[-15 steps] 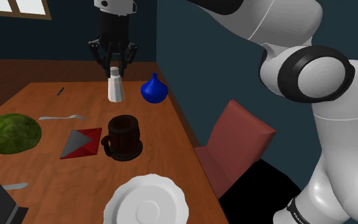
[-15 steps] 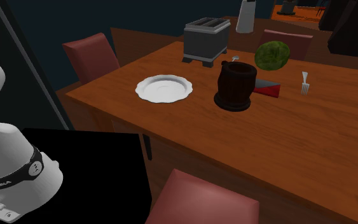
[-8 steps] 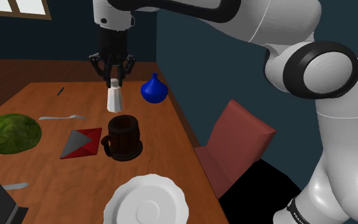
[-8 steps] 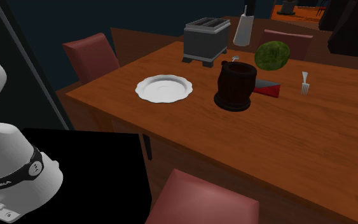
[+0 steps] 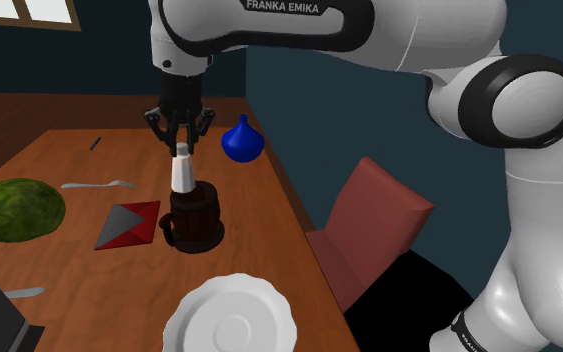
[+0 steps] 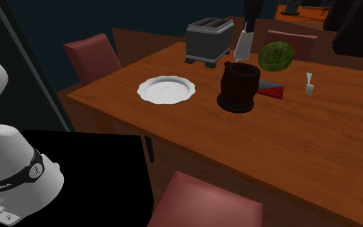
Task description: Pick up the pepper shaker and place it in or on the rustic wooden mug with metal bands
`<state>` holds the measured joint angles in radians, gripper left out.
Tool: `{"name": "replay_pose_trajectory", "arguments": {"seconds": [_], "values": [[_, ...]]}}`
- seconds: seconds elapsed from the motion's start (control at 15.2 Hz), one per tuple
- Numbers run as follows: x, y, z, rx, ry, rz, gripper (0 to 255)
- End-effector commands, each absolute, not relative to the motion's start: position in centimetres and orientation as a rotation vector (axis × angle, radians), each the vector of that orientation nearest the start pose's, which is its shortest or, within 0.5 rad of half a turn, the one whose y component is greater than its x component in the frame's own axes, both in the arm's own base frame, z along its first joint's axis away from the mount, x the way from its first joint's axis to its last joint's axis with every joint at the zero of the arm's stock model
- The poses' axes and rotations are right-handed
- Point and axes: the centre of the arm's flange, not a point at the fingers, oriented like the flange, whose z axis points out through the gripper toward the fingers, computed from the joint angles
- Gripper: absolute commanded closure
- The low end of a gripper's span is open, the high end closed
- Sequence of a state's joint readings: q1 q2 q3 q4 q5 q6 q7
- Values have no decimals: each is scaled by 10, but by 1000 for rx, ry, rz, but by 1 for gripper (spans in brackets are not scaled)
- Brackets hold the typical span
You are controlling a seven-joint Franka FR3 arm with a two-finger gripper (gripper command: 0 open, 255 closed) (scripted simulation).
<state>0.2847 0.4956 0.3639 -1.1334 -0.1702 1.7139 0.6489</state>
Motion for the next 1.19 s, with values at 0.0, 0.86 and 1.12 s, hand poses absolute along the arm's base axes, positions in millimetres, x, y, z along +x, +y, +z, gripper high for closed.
{"name": "replay_pose_trajectory", "arguments": {"seconds": [0.0, 0.86, 1.12], "values": [[605, 356, 537, -3071, 55, -141, 255], [605, 356, 516, -3071, 55, -141, 0], [603, 356, 516, -3071, 55, -141, 0]]}}
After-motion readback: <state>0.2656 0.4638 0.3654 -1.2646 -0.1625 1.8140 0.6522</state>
